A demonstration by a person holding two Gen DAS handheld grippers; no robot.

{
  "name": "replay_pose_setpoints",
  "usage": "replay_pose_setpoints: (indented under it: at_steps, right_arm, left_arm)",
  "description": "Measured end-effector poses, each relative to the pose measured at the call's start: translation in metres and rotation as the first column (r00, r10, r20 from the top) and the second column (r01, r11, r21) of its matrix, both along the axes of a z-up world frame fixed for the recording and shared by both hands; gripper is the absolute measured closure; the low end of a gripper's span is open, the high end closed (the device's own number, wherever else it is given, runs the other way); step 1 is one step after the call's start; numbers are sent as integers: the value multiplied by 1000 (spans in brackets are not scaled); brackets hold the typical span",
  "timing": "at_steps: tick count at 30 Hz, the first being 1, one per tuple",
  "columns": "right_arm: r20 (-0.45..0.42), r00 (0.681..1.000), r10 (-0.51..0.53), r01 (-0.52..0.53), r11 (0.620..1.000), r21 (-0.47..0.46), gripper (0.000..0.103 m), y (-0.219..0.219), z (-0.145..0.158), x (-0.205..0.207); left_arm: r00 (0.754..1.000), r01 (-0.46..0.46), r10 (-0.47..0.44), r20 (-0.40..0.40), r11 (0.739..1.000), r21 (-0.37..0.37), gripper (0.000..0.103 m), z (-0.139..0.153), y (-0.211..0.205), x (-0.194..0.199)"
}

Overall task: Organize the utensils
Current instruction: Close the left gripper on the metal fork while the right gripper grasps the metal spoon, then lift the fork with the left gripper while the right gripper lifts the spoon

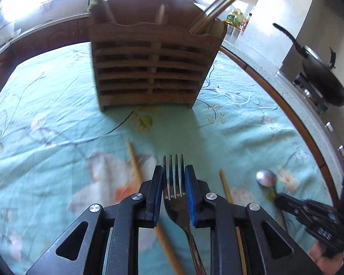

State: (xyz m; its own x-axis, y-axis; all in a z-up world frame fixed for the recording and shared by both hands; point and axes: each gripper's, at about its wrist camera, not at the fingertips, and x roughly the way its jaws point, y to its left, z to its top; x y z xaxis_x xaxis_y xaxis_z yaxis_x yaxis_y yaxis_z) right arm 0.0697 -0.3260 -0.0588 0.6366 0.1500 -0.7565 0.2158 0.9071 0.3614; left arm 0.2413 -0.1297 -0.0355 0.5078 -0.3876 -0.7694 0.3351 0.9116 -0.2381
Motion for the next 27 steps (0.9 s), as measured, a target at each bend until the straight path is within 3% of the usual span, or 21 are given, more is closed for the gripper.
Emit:
replay_pose_setpoints:
  at_steps: [4, 5, 6, 8, 15, 18, 22, 27]
  right_arm:
    - [-1, 1000, 16, -16, 1000, -4, 99, 7, -1, 5]
    - [-2, 1000, 16, -16, 1000, -2, 99, 8, -1, 6]
    - [-3, 1000, 14, -14, 1000, -2, 99, 8, -1, 7]
    - [-9, 1000, 12, -12, 1000, -3, 94, 9, -1, 10]
    - [-40, 998, 51, -51, 999, -13, 93, 11, 2, 15]
    - [-41, 997, 58, -59, 998, -17, 93, 11, 4, 15]
    - [-32, 997, 64, -64, 998, -13, 93, 10, 7, 12]
    - [-34, 997, 68, -68, 998, -15, 92, 8, 5, 13]
  left_arm:
    - [999, -45, 44, -3, 997, -63, 89, 8, 31, -24]
    - [998, -59, 58, -7, 994, -88, 101, 9, 41, -29]
    - [998, -67, 66, -17, 993, -101, 101, 9, 51, -31]
    - [996, -92, 89, -34, 991, -101, 102, 4, 63, -35]
    - [988, -130, 123, -94, 989, -65, 102, -17, 79, -28]
    - [987, -132, 124, -103, 989, -68, 92, -11, 83, -35]
    - [986, -161, 158, -56, 986, -45, 49, 4, 94, -54]
    - [980, -196, 196, -36, 980, -11, 47, 5, 94, -72]
